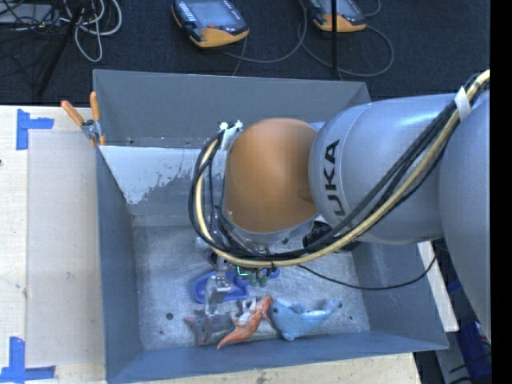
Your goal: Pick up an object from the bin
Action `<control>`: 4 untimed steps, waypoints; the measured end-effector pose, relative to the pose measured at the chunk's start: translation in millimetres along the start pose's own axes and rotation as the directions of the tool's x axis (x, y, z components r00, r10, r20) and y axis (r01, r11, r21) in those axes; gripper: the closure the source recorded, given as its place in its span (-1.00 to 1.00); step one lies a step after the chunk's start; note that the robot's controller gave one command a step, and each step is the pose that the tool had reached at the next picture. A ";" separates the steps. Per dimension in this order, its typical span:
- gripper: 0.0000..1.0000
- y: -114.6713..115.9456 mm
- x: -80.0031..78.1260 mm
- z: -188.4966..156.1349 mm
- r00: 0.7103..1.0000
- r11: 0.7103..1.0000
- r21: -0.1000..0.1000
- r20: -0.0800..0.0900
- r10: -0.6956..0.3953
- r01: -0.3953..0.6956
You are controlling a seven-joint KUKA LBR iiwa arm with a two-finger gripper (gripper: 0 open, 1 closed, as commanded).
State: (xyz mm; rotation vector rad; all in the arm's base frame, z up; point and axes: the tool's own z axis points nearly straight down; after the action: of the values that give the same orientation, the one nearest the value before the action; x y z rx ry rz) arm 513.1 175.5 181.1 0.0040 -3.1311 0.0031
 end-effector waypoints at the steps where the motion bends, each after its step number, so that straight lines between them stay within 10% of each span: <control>1: -1.00 -1.0 -2.0 -4.4 1.000 1.000 -0.002 0.008 0.004 -0.004; 3: -1.00 -53.9 -29.1 110.1 0.995 0.995 -0.006 0.015 -0.102 0.102; 4: -1.00 -55.6 -40.4 108.0 0.979 0.979 -0.001 0.013 -0.205 0.206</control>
Offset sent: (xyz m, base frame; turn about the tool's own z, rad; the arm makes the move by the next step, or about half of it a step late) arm 0.0282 -0.0625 -0.1111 -0.1918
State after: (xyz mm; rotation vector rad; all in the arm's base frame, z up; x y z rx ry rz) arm 552.4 119.7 72.8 0.3288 -3.1270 -0.0019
